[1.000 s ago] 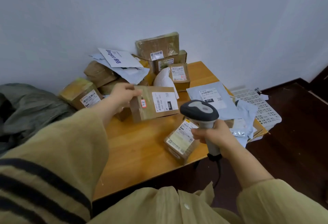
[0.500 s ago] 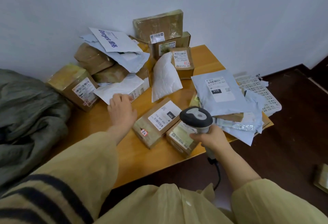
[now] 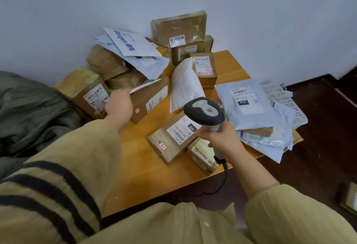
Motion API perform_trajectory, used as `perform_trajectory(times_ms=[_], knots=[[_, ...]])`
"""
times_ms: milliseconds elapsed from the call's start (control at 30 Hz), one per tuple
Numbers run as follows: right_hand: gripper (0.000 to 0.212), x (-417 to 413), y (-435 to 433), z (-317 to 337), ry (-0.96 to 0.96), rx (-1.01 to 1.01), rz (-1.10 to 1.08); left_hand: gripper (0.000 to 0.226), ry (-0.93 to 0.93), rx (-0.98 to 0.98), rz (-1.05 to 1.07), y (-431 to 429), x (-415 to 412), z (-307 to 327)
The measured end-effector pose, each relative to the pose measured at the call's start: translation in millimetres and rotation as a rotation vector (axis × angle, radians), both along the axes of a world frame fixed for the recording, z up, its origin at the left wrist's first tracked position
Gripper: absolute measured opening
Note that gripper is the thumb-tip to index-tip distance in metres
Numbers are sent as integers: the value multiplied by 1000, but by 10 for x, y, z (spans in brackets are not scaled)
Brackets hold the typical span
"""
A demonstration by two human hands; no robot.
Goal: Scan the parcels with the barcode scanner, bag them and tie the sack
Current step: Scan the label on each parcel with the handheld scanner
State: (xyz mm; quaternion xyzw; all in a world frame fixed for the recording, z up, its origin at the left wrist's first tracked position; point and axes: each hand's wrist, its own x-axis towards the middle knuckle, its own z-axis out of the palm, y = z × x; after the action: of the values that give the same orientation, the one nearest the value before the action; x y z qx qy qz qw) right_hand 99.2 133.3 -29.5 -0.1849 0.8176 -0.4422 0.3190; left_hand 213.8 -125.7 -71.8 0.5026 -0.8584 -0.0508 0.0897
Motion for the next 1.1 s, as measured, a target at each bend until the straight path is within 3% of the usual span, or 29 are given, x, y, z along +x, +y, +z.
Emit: perform_trajectory(times_ms=[300,600,667,867,1100], knots=[[20,59,-70,82,-51,-127,28,30,477,-67,-94,92,145,794],[39,0,107,226,-132,-289,-74,9,998,371,114,551,123,1209],[39,-14,165,253,-158,-321,-83,6,1022,461,130,633,75,1241],[23,-25,342,342,-185,-371,-23,23,927,691,119,735,-52,1230],[17,16,455,423,-175,-346,33,25,914,681,58,847,-112,1225]])
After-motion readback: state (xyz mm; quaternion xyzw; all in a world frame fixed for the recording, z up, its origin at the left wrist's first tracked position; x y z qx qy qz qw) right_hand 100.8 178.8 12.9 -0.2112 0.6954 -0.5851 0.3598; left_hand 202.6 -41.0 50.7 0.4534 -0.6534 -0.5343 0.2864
